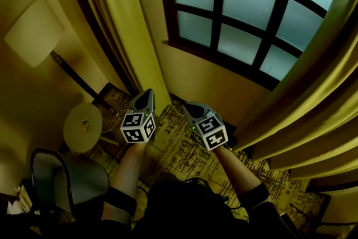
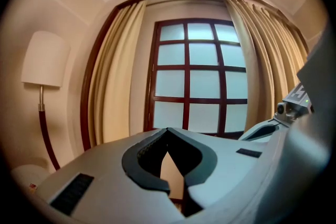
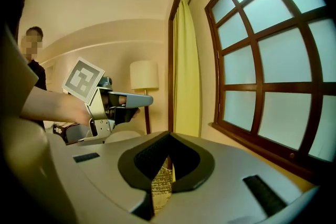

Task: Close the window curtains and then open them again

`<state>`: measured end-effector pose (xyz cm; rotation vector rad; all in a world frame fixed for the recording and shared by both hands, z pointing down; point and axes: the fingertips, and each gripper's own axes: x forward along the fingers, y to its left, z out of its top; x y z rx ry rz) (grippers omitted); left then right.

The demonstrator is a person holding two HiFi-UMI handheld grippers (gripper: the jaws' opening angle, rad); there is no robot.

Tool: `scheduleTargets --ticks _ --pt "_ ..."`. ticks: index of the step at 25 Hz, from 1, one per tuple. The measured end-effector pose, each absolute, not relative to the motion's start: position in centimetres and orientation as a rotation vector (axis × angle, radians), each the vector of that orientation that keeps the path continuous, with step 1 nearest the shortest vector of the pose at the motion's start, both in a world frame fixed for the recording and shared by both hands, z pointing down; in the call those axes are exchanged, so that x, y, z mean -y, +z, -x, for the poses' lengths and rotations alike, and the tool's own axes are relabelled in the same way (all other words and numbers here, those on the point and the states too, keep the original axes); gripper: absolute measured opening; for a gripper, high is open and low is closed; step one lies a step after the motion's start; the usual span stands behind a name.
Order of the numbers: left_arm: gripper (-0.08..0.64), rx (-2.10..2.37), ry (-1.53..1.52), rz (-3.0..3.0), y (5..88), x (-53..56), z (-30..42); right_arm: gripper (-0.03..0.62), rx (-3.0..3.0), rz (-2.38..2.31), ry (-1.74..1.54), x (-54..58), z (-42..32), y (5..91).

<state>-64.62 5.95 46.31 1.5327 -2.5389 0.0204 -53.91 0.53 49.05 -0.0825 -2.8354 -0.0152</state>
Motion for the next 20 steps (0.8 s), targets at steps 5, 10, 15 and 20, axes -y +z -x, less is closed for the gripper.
scheduleTargets --ticks 5,10,15,20 --pt "0.000 2.574 0.022 -1.531 44.8 -5.2 67.9 0.002 2.863 0.111 -0.051 -0.3 57.5 47.3" --pt "0.039 2.606 0.000 -1.566 42.9 -5.0 73.7 0.002 2.884 0.103 -0.122 -0.4 62.9 45.6" --pt "0.178 2.646 -0.043 -1.603 40.2 -4.6 82.0 0.002 2.889 0.070 -0.153 -0.1 70.3 44.5" --pt "0.348 2.701 -0.050 -1.655 35.6 -2.2 92.0 0.002 2.900 0.020 -0.218 1.3 79.5 40.9"
